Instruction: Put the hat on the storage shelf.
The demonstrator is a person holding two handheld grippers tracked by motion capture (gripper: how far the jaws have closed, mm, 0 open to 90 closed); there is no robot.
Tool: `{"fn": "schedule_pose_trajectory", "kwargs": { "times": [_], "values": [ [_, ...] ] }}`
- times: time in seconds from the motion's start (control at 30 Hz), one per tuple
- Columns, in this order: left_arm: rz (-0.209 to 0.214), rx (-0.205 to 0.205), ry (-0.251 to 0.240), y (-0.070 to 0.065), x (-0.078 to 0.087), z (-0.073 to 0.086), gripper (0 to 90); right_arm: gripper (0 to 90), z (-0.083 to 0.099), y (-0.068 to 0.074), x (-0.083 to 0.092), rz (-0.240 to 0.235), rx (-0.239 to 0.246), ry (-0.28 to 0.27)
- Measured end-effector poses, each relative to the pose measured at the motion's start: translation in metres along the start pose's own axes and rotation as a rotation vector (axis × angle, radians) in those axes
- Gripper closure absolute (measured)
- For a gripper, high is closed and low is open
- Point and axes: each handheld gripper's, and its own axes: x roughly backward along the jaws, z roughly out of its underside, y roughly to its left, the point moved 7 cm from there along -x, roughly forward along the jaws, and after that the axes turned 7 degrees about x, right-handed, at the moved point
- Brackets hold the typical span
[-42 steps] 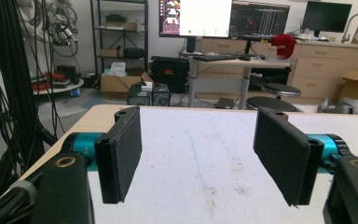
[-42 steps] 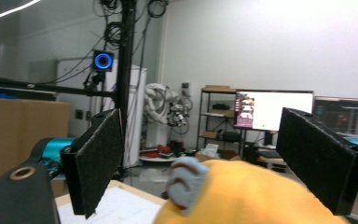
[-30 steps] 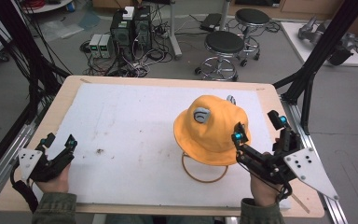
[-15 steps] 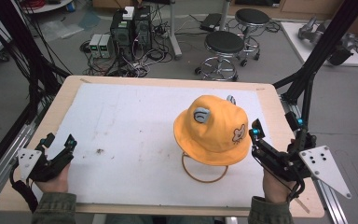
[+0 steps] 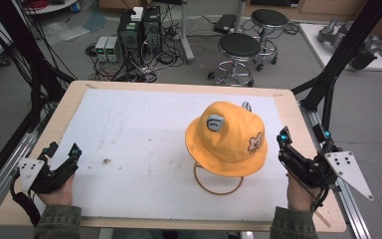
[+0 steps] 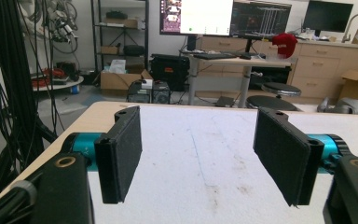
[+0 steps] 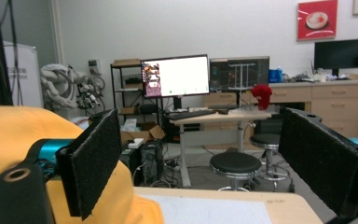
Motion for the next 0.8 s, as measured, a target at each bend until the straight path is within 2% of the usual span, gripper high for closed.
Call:
{"fn": "schedule_pose_trajectory", "kwargs": {
  "times": [0.3, 0.8],
  "values": [
    [-0.002, 0.0, 0.005, 0.001, 0.0, 0.0, 32.7, 12.2, 0.029, -0.009, -0.008, 0.028, -0.006, 0.08],
    [-0.007, 0.008, 0.005, 0.003, 0.0, 0.001, 32.4, 12.2, 0.066, -0.007, -0.017, 0.03, 0.007, 0.183]
  ]
}}
